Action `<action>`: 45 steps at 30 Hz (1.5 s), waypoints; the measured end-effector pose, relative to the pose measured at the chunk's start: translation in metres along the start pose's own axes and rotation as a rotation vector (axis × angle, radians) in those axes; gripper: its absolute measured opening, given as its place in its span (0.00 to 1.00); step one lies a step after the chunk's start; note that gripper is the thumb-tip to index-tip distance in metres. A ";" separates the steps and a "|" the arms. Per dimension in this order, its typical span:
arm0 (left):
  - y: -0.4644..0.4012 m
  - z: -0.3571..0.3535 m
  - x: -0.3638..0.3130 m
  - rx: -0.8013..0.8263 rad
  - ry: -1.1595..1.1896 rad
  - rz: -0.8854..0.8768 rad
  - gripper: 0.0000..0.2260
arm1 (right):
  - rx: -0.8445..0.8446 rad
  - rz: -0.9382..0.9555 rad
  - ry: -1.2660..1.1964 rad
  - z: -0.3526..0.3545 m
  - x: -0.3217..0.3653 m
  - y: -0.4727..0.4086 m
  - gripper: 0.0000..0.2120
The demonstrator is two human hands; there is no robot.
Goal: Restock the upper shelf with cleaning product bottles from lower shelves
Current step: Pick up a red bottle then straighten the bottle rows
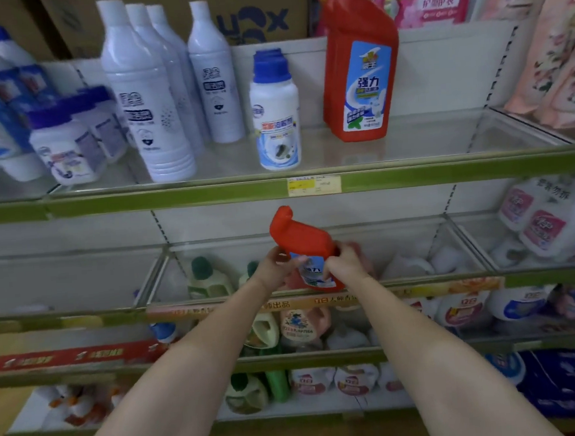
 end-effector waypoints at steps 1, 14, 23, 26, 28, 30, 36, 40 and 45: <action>0.006 0.003 0.000 -0.021 -0.003 -0.010 0.29 | 0.004 -0.003 0.008 0.000 0.005 0.011 0.31; 0.097 0.041 0.037 -0.089 0.220 0.060 0.32 | 0.253 -0.127 -0.361 -0.070 -0.026 0.133 0.24; 0.118 0.046 0.052 -0.143 0.248 0.139 0.25 | 0.309 -0.062 -0.330 -0.086 -0.043 0.159 0.24; 0.117 0.046 0.052 -0.149 0.274 0.151 0.25 | 0.297 -0.050 -0.275 -0.085 -0.042 0.159 0.20; 0.115 0.048 0.050 -0.132 0.258 0.170 0.28 | 0.283 -0.046 -0.253 -0.084 -0.039 0.158 0.20; 0.114 0.052 0.049 -0.120 0.259 0.169 0.26 | 0.261 -0.033 -0.242 -0.085 -0.038 0.153 0.23; 0.119 0.062 0.048 -0.108 0.327 0.199 0.15 | 0.226 0.004 -0.226 -0.094 -0.031 0.148 0.19; 0.116 0.068 0.048 -0.033 0.384 0.255 0.24 | 0.152 0.079 -0.150 -0.102 -0.024 0.142 0.30; 0.114 0.071 0.040 -0.087 0.413 0.157 0.24 | 0.119 0.121 -0.173 -0.102 -0.020 0.143 0.28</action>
Point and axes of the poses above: each hand's wrist, its own y-axis away from the middle knuckle, its own z-axis out of the back of the hand, x = y × z, the point moved 1 cm from there along -y, towards the middle knuckle, and after that the axes turned 12 degrees about y, right-handed, at the moved point
